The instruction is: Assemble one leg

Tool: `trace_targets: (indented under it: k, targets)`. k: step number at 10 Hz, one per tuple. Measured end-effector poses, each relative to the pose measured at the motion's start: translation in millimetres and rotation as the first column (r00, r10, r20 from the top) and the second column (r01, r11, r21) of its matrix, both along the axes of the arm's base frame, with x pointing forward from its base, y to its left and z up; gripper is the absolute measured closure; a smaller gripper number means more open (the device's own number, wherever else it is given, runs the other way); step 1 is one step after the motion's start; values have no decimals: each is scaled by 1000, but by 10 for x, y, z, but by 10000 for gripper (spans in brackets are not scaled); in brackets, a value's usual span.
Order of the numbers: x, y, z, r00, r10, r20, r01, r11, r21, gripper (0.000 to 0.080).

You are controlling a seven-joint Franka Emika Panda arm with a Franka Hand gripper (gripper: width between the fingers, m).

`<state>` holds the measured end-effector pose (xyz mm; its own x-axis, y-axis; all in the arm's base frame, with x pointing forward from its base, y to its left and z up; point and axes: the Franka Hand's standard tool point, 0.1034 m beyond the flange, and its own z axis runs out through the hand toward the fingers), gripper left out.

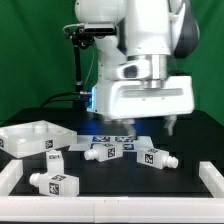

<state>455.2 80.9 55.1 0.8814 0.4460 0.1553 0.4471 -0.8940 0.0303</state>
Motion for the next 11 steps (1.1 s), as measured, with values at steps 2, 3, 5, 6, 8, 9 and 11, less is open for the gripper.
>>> trace_targets:
  k: [2,3,5,6,8,9,11]
  targets:
    - [-12,34,-17,1000,7,3,-7,1000,-1,150]
    - [-12,33,-18,1000,6,3,-6,1000,-1,150]
    - [77,-38,-78,995,92,47,-91,996,-20,150]
    - [125,-3,-148,984,137,112,-134,990,-33,150]
    - [48,-71,-375,982,150,113,-146,988,-43,150]
    - [24,-140,-445,984,144,106,-140,989,-46,150]
    - [21,-289,-494,987,124,104,-120,992,-49,150]
